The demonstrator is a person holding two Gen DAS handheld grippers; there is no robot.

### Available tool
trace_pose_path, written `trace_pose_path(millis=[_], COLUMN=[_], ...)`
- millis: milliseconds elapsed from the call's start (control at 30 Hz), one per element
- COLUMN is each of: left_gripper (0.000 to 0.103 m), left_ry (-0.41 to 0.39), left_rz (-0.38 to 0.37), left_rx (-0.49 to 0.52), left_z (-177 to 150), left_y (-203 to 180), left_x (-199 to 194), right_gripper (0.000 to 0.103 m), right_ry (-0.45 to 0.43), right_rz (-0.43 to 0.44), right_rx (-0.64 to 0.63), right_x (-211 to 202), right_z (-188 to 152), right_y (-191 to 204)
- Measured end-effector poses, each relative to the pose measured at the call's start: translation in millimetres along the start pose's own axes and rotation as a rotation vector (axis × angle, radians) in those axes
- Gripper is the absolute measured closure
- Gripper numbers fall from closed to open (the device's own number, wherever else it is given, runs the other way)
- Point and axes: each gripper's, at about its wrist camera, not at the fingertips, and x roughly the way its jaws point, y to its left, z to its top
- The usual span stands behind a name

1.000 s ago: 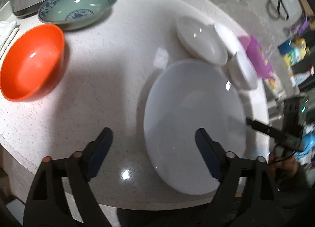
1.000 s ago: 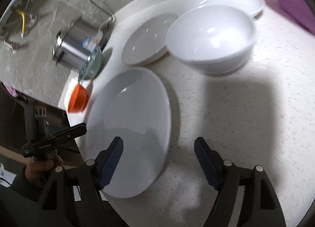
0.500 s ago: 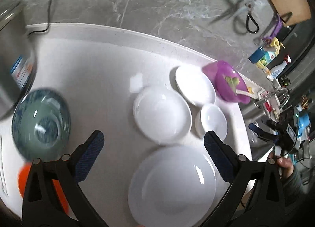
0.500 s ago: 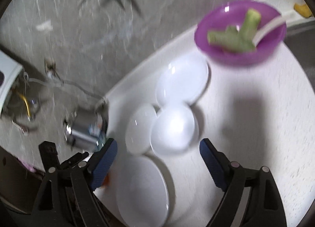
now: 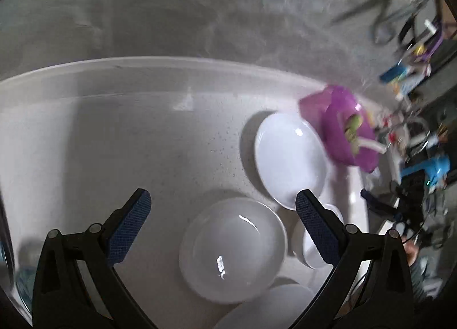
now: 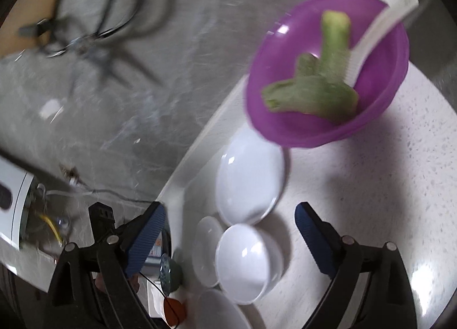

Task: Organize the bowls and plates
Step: 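Move both tools to the white plate beside the purple bowl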

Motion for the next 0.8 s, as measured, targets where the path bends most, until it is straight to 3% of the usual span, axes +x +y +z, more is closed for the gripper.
trace_pose_path(millis=[133, 367, 467, 567, 733, 800], left_gripper=[0.002, 0.002, 0.003, 0.018, 0.021, 0.029], left_ry=[0.075, 0.144, 0.179, 0.204, 0.243, 0.248], left_rz=[-0.007, -0.089, -0.080, -0.089, -0.089, -0.099], left_rx=[0.024, 0.113, 0.146, 0.173, 0.205, 0.199], left_z=[27.2, 53.4, 60.6, 63.3, 64.6, 64.7], left_y=[-0.7, -5.6, -12.5, -17.4, -26.5, -28.7], left_x=[43.9, 86.9, 103.2, 115.2, 137.5, 144.6], right_gripper=[0.027, 0.032, 0.033, 0.043, 0.045, 0.048], right_ry=[0.052, 0.083, 0.082, 0.091, 0.098, 0.100], right_rz=[-0.022, -0.050, -0.062, -0.082, -0.088, -0.089], right_rx=[0.029, 0.023, 0.012, -0.014, 0.013, 0.023], right_x=[27.5, 64.0, 70.9, 77.4, 82.7, 84.0], right_z=[6.6, 12.9, 15.6, 17.1, 17.3, 16.7], right_y=[-10.6, -12.8, -11.9, -9.5, -17.9, -20.6])
